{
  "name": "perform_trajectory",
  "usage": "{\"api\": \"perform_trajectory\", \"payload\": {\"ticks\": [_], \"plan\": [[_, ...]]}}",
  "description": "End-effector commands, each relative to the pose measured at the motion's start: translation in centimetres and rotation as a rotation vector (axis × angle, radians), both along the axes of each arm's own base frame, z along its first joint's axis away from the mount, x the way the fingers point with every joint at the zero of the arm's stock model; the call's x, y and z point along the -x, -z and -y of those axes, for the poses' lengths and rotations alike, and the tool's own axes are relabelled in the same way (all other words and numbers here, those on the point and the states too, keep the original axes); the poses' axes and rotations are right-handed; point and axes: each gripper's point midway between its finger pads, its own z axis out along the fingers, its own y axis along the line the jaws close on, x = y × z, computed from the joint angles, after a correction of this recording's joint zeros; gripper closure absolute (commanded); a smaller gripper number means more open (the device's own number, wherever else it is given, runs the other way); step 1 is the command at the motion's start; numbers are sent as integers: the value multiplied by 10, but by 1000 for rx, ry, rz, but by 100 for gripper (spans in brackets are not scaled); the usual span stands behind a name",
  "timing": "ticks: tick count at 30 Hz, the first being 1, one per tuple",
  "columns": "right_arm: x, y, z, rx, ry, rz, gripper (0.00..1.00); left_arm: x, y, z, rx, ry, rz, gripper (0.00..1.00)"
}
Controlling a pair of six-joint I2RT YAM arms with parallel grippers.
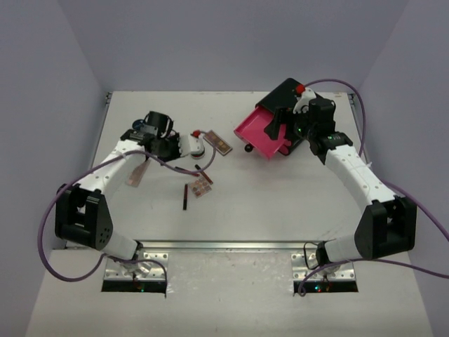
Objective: Organize the makeup
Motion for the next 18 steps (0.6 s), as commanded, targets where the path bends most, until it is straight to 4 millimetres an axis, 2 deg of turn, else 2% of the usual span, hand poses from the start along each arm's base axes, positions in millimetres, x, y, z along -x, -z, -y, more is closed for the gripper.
{"api": "perform_trajectory", "payload": {"ticks": [1,3,5,7,8,9,12,14,15,18], "plan": [[-3,-25,-2,-30,9,59,7,-35,-108,65,362,-133,104,100],[-2,-29,1,-30,27,69,7,-57,-144,104,329,-68,260,100],[2,-33,4,-38,48,76,5,-68,-173,145,249,25,449,100],[4,-32,16,-46,114,61,5,-79,-174,173,189,85,524,100],[5,-36,21,-61,141,64,5,-85,-171,183,181,102,545,100],[8,-41,31,-69,190,72,5,-90,-177,194,194,131,576,100],[12,-51,66,-34,331,120,5,-111,-157,216,160,205,607,100],[18,-61,76,-17,367,158,5,-124,-149,231,121,251,681,100],[20,-66,80,-9,384,175,5,-129,-155,242,111,262,740,100],[22,-67,86,15,398,188,5,-140,-139,260,60,284,773,100]]}}
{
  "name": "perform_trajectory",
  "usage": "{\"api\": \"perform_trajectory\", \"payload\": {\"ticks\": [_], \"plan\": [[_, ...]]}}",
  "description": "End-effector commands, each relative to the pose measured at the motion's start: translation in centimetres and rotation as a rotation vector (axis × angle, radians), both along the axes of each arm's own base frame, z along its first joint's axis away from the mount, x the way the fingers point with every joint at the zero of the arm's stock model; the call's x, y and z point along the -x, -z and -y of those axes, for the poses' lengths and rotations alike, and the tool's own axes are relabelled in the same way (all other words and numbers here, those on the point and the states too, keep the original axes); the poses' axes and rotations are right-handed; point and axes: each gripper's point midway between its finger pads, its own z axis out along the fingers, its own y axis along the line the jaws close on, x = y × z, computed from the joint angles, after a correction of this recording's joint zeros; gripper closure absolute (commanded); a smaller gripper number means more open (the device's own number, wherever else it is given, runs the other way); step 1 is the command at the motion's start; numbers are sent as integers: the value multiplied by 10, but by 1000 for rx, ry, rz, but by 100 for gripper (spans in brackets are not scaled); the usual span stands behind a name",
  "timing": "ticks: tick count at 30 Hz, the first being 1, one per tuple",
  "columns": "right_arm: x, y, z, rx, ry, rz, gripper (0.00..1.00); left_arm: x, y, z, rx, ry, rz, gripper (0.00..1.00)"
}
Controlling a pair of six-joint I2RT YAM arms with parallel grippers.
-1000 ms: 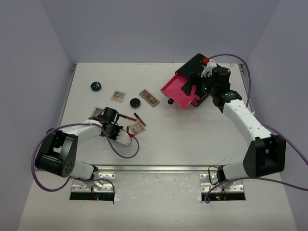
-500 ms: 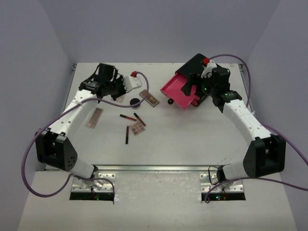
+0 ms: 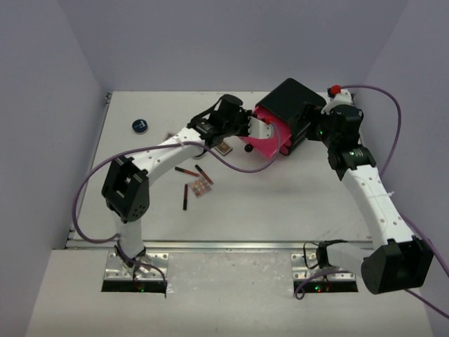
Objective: Organize the makeup
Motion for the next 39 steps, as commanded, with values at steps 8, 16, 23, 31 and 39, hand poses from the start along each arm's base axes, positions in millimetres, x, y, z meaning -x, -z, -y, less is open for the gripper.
{"api": "perform_trajectory", "payload": {"ticks": [8,16,23,31,39], "plan": [[4,5,17,78,57,3,4,-36,-22,58,-20,26,318,91],[3,13,12,78,27,-16,3,-34,-12,61,-54,18,333,26],[8,14,11,78,17,-13,3,-35,-59,47,62,-101,382,18],[15,17,7,51,5,-14,3,-1,-108,-31,376,-412,137,19],[14,24,-3,0,-33,-17,3,80,-7,-142,631,-773,-518,21]]}}
